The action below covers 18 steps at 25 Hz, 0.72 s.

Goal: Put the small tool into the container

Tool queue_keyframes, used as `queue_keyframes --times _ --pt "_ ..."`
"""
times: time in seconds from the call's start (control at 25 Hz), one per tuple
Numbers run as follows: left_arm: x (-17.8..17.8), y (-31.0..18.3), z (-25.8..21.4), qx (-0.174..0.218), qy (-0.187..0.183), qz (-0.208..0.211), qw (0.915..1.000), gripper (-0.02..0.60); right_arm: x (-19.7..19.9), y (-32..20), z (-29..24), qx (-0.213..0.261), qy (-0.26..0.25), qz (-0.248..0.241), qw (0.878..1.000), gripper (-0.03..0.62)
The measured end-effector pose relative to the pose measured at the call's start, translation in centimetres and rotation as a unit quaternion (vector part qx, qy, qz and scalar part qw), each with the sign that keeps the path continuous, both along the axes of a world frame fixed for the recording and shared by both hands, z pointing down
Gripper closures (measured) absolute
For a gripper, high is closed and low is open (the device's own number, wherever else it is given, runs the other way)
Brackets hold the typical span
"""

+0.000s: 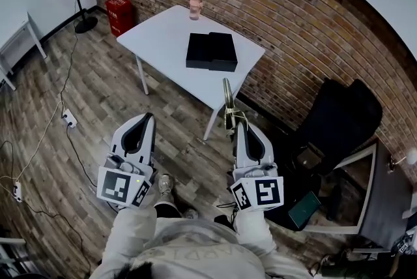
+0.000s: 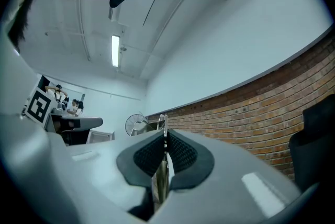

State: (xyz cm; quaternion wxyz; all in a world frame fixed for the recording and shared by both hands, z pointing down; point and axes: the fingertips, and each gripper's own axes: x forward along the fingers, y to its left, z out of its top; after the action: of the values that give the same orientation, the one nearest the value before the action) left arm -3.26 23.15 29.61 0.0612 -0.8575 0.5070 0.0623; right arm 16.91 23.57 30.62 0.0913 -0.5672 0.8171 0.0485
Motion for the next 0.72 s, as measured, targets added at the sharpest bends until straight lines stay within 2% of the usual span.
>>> queue_keyframes --times 0.36,0.72 --pt "-1.2 -8.1 0.3 -0.004 0.0 0.022 0.9998 0.577 -1.5 -7.2 0.0 0.003 -0.001 0.016 1.0 0.582" --pt "-3.9 -17.8 -0.5 0.004 -0.002 0.045 0.999 0.577 -4.1 -16.2 -0.5 0.006 0.001 0.042 0.999 0.582"
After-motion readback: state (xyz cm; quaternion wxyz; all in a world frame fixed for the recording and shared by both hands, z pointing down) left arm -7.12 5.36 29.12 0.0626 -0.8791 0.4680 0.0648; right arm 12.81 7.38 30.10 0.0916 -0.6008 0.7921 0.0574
